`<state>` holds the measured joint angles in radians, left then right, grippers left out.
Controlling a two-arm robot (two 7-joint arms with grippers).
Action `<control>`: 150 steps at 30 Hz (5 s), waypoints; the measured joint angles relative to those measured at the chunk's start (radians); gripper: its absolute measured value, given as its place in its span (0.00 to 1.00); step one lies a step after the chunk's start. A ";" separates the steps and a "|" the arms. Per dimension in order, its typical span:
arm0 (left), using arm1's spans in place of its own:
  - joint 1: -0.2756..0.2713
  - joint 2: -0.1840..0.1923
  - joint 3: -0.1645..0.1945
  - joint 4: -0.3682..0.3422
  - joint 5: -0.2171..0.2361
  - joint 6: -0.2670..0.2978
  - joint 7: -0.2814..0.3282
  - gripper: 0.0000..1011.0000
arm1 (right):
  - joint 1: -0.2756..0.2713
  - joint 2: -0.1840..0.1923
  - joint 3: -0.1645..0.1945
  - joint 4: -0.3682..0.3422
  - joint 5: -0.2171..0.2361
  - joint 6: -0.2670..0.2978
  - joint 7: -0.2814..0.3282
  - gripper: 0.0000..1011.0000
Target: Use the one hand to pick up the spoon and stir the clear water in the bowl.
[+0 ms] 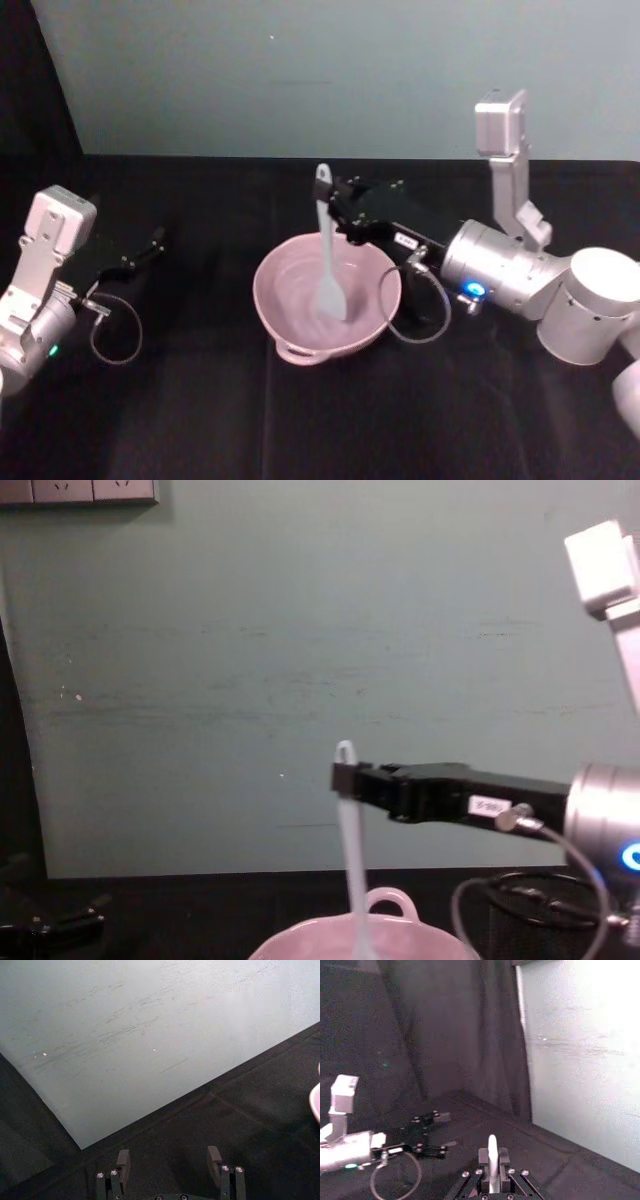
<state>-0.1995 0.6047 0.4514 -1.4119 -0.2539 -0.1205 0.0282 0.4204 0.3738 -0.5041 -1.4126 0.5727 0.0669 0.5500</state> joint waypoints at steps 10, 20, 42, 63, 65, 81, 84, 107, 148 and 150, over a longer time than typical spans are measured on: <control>0.000 0.000 0.000 0.000 0.000 0.000 0.000 1.00 | 0.038 -0.050 -0.055 0.044 0.000 -0.005 0.023 0.12; 0.000 0.000 0.000 0.000 0.000 0.000 0.000 1.00 | 0.109 -0.104 -0.068 0.147 -0.006 -0.034 0.029 0.12; 0.000 0.000 0.000 0.000 0.000 0.000 0.000 1.00 | 0.063 -0.043 0.040 0.147 0.001 -0.056 -0.028 0.12; 0.000 0.000 0.000 0.000 0.000 0.000 0.000 1.00 | 0.000 -0.032 -0.030 0.018 -0.001 -0.016 0.008 0.12; 0.000 0.000 0.000 0.000 0.000 0.000 0.000 1.00 | 0.012 -0.045 -0.043 0.032 -0.002 -0.017 0.014 0.12; 0.000 0.000 0.000 0.000 0.000 0.000 0.000 1.00 | 0.126 -0.130 -0.069 0.208 -0.014 -0.051 0.034 0.12; 0.000 0.000 0.000 0.000 0.000 0.000 0.000 1.00 | 0.143 -0.136 -0.057 0.245 -0.015 -0.062 0.033 0.12; 0.000 0.000 0.000 0.000 0.000 0.000 0.000 1.00 | 0.017 -0.014 0.032 0.078 -0.008 -0.047 -0.009 0.12; 0.000 0.000 0.000 0.000 0.000 0.000 0.000 1.00 | 0.136 -0.130 -0.031 0.246 -0.027 -0.077 0.007 0.12; 0.000 0.000 0.000 0.000 0.000 0.000 0.000 1.00 | 0.134 -0.121 -0.017 0.247 -0.028 -0.077 -0.002 0.12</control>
<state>-0.1995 0.6047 0.4514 -1.4120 -0.2539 -0.1205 0.0282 0.5542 0.2533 -0.5209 -1.1658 0.5443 -0.0099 0.5477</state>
